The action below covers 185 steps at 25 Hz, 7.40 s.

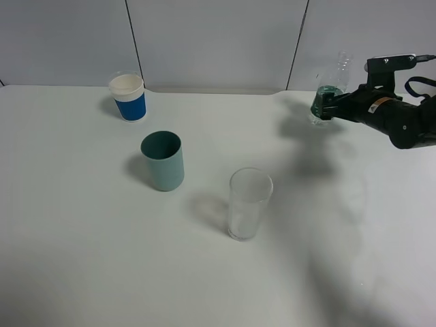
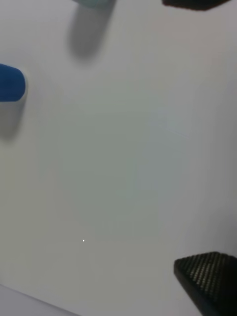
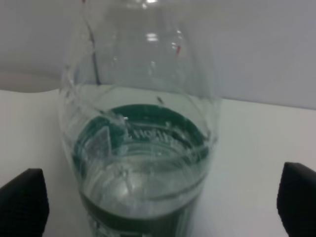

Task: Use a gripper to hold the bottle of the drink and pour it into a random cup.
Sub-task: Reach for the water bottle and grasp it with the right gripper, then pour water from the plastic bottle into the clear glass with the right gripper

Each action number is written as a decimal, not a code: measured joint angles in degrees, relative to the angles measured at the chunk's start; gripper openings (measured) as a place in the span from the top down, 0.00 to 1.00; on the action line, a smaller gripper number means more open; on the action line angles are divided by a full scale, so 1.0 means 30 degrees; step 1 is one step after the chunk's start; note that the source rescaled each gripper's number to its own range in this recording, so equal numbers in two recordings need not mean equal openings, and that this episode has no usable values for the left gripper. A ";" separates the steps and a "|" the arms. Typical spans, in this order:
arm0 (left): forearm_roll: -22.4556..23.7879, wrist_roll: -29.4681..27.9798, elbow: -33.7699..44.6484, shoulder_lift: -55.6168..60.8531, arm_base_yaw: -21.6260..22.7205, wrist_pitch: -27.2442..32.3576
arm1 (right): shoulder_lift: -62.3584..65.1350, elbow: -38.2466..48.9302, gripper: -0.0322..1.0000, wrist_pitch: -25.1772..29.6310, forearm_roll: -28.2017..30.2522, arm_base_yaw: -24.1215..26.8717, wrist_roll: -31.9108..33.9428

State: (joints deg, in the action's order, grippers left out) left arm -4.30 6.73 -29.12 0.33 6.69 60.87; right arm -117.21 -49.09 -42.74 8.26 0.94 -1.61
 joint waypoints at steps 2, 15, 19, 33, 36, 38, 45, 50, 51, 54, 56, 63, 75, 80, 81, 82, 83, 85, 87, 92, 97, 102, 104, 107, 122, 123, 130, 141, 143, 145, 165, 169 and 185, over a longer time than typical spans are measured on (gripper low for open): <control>0.0000 0.0000 0.0000 0.0000 0.0000 0.0000 | -0.0352 -0.0527 0.12 0.0285 0.0334 0.0000 0.0000; -0.0017 0.0000 0.0000 0.0000 0.0000 0.0000 | -0.1898 -0.2524 0.12 0.0691 0.1914 0.0000 -0.0878; -0.0017 0.0000 0.0000 0.0000 0.0000 0.0000 | -0.1921 -0.2524 0.13 0.0479 0.2090 0.0000 -0.0878; 0.0000 0.0000 0.0000 0.0000 0.0000 0.0000 | -0.1921 -0.2568 0.94 -0.0752 0.2066 0.0000 -0.0613; 0.0000 0.0000 0.0000 0.0000 0.0000 0.0000 | -0.1921 -0.2568 0.94 -0.0752 0.2045 0.0000 -0.0565; 0.0000 0.0000 0.0000 0.0000 0.0000 0.0000 | -0.1902 -0.2568 0.94 -0.0706 0.2083 0.0000 -0.0582; 0.0000 0.0000 0.0000 0.0000 0.0000 0.0000 | -0.0984 -0.2551 0.94 0.0547 0.4025 -0.0959 -0.0741; 0.0000 0.0000 0.0000 0.0000 0.0000 0.0000 | 0.0191 -0.2551 0.94 0.0875 0.5244 -0.1860 -0.0028; 0.0000 0.0000 0.0000 0.0000 0.0000 0.0000 | 0.0468 -0.2551 0.94 0.1220 0.5814 -0.2051 0.0259; 0.0000 0.0000 0.0000 0.0000 0.0000 0.0000 | 0.1216 -0.2551 0.94 0.2385 0.7598 -0.2624 0.1494; 0.0000 0.0000 0.0000 0.0000 0.0000 0.0000 | 0.1628 -0.2551 0.94 0.3016 0.8667 -0.2951 0.2698; 0.0000 0.0000 0.0000 0.0000 0.0000 0.0000 | 0.3059 -0.2551 0.94 0.3819 1.2147 -0.4700 0.5922; 0.0000 0.0000 0.0000 0.0000 0.0000 0.0000 | 0.3831 -0.2920 0.94 0.6230 1.9599 -0.7448 1.0123; 0.0000 0.0000 0.0000 0.0000 0.0000 0.0000 | 0.3865 -0.3155 0.94 0.7179 1.9629 -0.8518 0.9131; 0.0000 0.0000 0.0000 0.0000 0.0000 0.0000 | 0.3865 -0.3155 0.94 0.7220 1.9406 -0.8706 0.8518; 0.0000 0.0000 0.0000 0.0000 0.0000 0.0000 | 0.3865 -0.3169 0.94 0.7220 1.9326 -0.8904 0.8008; 0.0000 0.0000 0.0000 0.0000 0.0000 0.0000 | 0.3865 -0.3191 0.94 0.7264 1.9295 -0.9094 0.7443; 0.0000 0.0000 0.0000 0.0000 0.0000 0.0000 | 0.3891 -0.3191 0.94 0.7242 1.9447 -0.9348 0.6789; 0.0000 0.0000 0.0000 0.0000 0.0000 0.0000 | 0.3929 -0.3191 0.94 0.7128 2.0227 -0.9462 0.6789; 0.0000 0.0000 0.0000 0.0000 0.0000 0.0000 | 0.3989 -0.3191 0.94 0.6987 2.3786 -0.9485 0.8351; 0.0000 0.0000 0.0000 0.0000 0.0000 0.0000 | 0.4349 -0.3191 0.94 0.6589 2.6778 -0.9213 0.8693; 0.0000 0.0000 0.0000 0.0000 0.0000 0.0000 | 0.4603 -0.3191 0.94 0.4828 2.7674 -0.8157 0.8588; 0.0000 0.0000 0.0000 0.0000 0.0000 0.0000 | 0.4760 -0.3191 0.94 0.3788 2.8073 -0.7866 0.8088; 0.0000 0.0000 0.0000 0.0000 0.0000 0.0000 | 0.4783 -0.3191 0.94 0.2153 2.8372 -0.7543 0.6832; 0.0000 0.0000 0.0000 0.0000 0.0000 0.0000 | 0.4783 -0.3191 0.94 0.0867 2.7895 -0.7239 -0.0895; 0.0000 0.0000 0.0000 0.0000 0.0000 0.0000 | 0.4783 -0.3191 0.94 0.0715 2.7895 -0.7239 -0.1469; 0.0000 0.0000 0.0000 0.0000 0.0000 0.0000 | 0.4783 -0.3191 0.94 -0.1750 2.8255 -0.7239 -0.2527; 0.0000 0.0000 0.0000 0.0000 0.0000 0.0000 | 0.4783 -0.3191 0.94 -0.2433 2.9739 -0.7239 -0.4630; 0.0000 0.0000 0.0000 0.0000 0.0000 0.0000 | 0.4783 -0.3198 0.94 -0.2433 2.9950 -0.7239 -0.5125; 0.0000 0.0000 0.0000 0.0000 0.0000 0.0000 | 0.4783 -0.3236 0.94 -0.2433 3.0302 -0.7239 -0.5190; 0.0000 0.0000 0.0000 0.0000 0.0000 0.0000 | 0.4783 -0.3244 0.94 -0.3994 3.0651 -0.5500 -0.7145; 0.0000 0.0000 0.0000 0.0000 0.0000 0.0000 | 0.4783 -0.3244 0.94 -0.3994 3.0651 -0.5500 -0.7744; 0.0000 0.0000 0.0000 0.0000 0.0000 0.0000 | 0.4783 -0.3244 0.94 -0.3782 3.0651 -0.5519 -1.0291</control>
State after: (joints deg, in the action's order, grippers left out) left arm -4.30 6.73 -29.12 0.33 6.69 60.87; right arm -102.86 -58.82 -54.09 100.22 -15.61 -32.49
